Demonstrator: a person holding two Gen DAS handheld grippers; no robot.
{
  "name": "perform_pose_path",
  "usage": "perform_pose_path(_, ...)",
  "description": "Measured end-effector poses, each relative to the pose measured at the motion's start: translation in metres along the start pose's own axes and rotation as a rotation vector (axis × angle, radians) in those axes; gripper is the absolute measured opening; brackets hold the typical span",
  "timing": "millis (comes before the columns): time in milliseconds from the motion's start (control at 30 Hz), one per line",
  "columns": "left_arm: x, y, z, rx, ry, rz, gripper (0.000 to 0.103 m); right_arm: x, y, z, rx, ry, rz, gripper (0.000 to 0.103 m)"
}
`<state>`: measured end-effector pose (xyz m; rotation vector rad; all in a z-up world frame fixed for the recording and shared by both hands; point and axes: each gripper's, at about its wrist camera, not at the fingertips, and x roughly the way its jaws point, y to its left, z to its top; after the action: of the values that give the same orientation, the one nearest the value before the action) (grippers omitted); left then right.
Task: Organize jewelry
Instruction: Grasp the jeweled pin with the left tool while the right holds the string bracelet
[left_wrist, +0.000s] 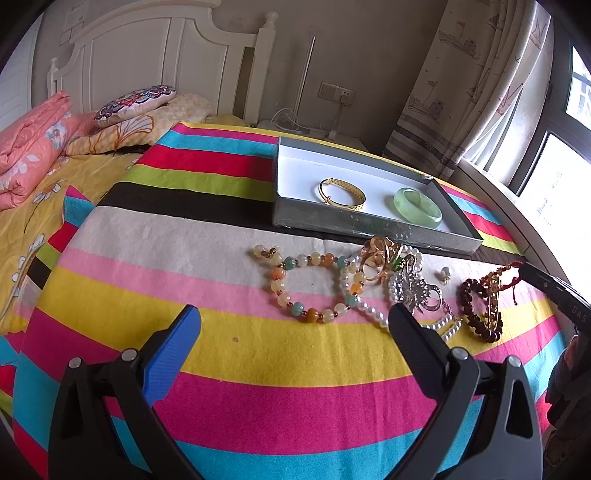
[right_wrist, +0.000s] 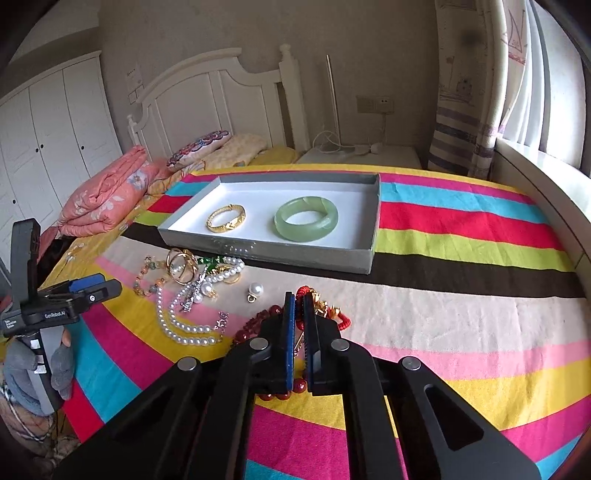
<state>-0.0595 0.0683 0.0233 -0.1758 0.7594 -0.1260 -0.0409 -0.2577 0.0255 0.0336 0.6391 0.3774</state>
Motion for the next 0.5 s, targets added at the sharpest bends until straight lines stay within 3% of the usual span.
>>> perform_pose_path(300,-0.002,-0.005,-0.001,0.015,-0.008,0.006,0.101,-0.04,-0.003,0.011,0.017,-0.108,0.001,0.005)
perform_pose_path(400,-0.009,-0.028,-0.004,0.104,-0.032,0.014,0.101,-0.05,-0.007,0.012,0.022,-0.128,0.001,0.005)
perform_pose_path(500,-0.014,-0.069,-0.007,0.197,-0.02,-0.062,0.101,-0.057,-0.015,0.011,0.039,-0.145,-0.006,0.005)
